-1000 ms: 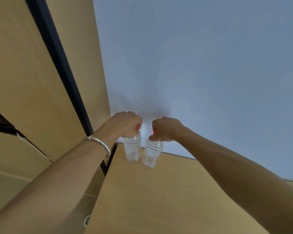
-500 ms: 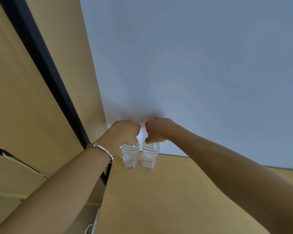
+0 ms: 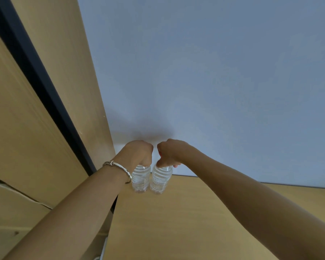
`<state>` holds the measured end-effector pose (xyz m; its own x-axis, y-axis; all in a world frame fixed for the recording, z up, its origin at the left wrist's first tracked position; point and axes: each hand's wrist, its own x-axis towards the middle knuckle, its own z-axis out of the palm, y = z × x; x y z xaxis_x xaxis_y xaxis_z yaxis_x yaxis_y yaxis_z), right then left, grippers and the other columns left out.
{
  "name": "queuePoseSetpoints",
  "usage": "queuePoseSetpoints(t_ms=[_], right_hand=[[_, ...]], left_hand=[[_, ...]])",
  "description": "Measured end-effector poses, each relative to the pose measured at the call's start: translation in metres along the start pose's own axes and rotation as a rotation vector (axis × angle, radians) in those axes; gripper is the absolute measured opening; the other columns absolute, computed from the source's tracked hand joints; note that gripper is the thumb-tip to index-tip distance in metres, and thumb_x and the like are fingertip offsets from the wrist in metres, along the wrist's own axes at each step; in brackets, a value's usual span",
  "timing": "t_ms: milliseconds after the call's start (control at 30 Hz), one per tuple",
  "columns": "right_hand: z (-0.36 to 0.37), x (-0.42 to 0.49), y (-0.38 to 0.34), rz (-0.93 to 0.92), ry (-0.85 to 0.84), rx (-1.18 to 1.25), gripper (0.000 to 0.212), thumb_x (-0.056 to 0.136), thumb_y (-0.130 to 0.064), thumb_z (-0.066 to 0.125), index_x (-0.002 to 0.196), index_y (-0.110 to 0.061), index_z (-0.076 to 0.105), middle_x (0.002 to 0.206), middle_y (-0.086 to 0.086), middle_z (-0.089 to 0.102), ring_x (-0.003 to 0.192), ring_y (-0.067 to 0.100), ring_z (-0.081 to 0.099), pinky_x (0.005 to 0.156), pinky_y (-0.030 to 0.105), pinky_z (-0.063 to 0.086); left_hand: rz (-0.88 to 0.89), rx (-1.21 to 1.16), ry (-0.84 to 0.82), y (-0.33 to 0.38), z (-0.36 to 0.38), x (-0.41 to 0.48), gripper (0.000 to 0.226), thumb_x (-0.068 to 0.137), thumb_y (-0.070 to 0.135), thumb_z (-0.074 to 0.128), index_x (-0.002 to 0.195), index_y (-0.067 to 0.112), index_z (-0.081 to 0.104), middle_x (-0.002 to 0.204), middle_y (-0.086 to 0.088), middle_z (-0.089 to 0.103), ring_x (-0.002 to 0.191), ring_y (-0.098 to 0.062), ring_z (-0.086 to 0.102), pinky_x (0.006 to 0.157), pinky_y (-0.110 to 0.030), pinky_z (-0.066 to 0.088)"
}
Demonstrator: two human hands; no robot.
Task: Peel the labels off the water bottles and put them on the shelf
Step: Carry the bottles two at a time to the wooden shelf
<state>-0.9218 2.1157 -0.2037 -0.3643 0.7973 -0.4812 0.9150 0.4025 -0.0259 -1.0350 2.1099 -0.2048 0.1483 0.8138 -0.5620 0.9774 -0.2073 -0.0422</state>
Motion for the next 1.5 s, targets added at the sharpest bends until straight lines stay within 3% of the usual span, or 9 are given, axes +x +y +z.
queuePoseSetpoints(t_ms=[100, 233, 333, 467, 633, 833, 967, 1267, 1500], right_hand=[[0.0, -0.001, -0.002, 0.008, -0.01, -0.001, 0.031, 0.086, -0.03, 0.062, 0.108, -0.008, 0.056, 0.058, 0.0, 0.056, 0.052, 0.011, 0.056, 0.048, 0.023, 0.039], [0.004, -0.001, -0.004, 0.021, 0.022, -0.022, 0.02, 0.086, -0.028, 0.062, 0.09, -0.011, 0.051, 0.065, 0.0, 0.051, 0.07, 0.018, 0.056, 0.059, 0.027, 0.043], [0.012, -0.006, 0.0, 0.008, 0.042, 0.05, 0.039, 0.083, -0.037, 0.066, 0.113, -0.013, 0.055, 0.096, 0.002, 0.061, 0.089, 0.022, 0.056, 0.073, 0.031, 0.047], [0.022, -0.034, 0.02, -0.036, 0.084, 0.199, 0.074, 0.078, -0.049, 0.071, 0.137, -0.016, 0.041, 0.122, 0.005, 0.059, 0.11, 0.025, 0.057, 0.08, 0.033, 0.045], [0.009, -0.091, 0.069, 0.028, 0.188, 0.152, 0.069, 0.09, -0.057, 0.053, 0.143, -0.016, 0.038, 0.137, 0.007, 0.051, 0.122, 0.027, 0.052, 0.094, 0.038, 0.045], [0.004, -0.22, 0.158, 0.129, 0.449, 0.174, 0.057, 0.098, -0.051, 0.041, 0.145, -0.02, 0.038, 0.135, 0.004, 0.05, 0.122, 0.025, 0.052, 0.093, 0.036, 0.042], [0.032, -0.327, 0.222, 0.254, 0.556, 0.181, 0.054, 0.098, -0.049, 0.04, 0.144, -0.02, 0.038, 0.133, 0.003, 0.05, 0.119, 0.024, 0.053, 0.092, 0.037, 0.044], [0.181, -0.65, 0.395, 0.864, 0.717, 0.33, 0.06, 0.097, -0.052, 0.043, 0.145, -0.018, 0.035, 0.141, 0.006, 0.044, 0.123, 0.027, 0.05, 0.099, 0.041, 0.042], [0.306, -0.871, 0.415, 1.372, 0.808, 0.56, 0.065, 0.098, -0.05, 0.043, 0.15, -0.017, 0.026, 0.149, 0.01, 0.037, 0.128, 0.028, 0.047, 0.099, 0.041, 0.043]], left_hand=[[-0.006, 0.001, -0.029, 0.001, -0.002, 0.003, 0.042, 0.089, 0.011, 0.051, 0.131, 0.009, 0.05, 0.118, -0.008, 0.059, 0.098, -0.024, 0.06, 0.079, -0.029, 0.048], [-0.03, 0.041, -0.063, 0.006, 0.001, 0.012, 0.024, 0.086, 0.01, 0.052, 0.108, 0.005, 0.06, 0.081, -0.003, 0.054, 0.081, -0.021, 0.055, 0.07, -0.028, 0.046], [-0.065, 0.064, -0.025, 0.009, 0.003, 0.013, 0.01, 0.083, 0.013, 0.054, 0.091, 0.01, 0.057, 0.072, 0.0, 0.049, 0.082, -0.021, 0.057, 0.071, -0.028, 0.048], [-0.118, 0.128, -0.021, 0.011, -0.007, -0.002, 0.041, 0.083, 0.026, 0.061, 0.122, 0.014, 0.057, 0.108, 0.0, 0.062, 0.105, -0.021, 0.06, 0.089, -0.031, 0.051], [-0.116, 0.202, 0.226, 0.052, -0.065, -0.042, 0.042, 0.092, 0.027, 0.048, 0.133, 0.02, 0.049, 0.132, -0.004, 0.054, 0.117, -0.024, 0.054, 0.094, -0.033, 0.046], [0.2, 0.115, 0.663, 0.224, -0.109, -0.103, 0.036, 0.098, 0.031, 0.038, 0.132, 0.028, 0.048, 0.13, 0.001, 0.057, 0.113, -0.023, 0.057, 0.089, -0.034, 0.043], [0.404, 0.046, 0.815, 0.339, -0.107, -0.145, 0.037, 0.1, 0.036, 0.031, 0.134, 0.029, 0.046, 0.132, 0.003, 0.054, 0.115, -0.022, 0.055, 0.091, -0.036, 0.042], [0.919, 0.058, 0.848, 0.657, -0.069, -0.25, 0.046, 0.101, 0.042, 0.026, 0.143, 0.027, 0.036, 0.145, 0.001, 0.043, 0.124, -0.023, 0.05, 0.095, -0.039, 0.041], [1.357, 0.129, 0.695, 0.86, -0.001, -0.346, 0.046, 0.101, 0.044, 0.026, 0.141, 0.025, 0.038, 0.14, -0.004, 0.046, 0.123, -0.027, 0.049, 0.095, -0.04, 0.039]])
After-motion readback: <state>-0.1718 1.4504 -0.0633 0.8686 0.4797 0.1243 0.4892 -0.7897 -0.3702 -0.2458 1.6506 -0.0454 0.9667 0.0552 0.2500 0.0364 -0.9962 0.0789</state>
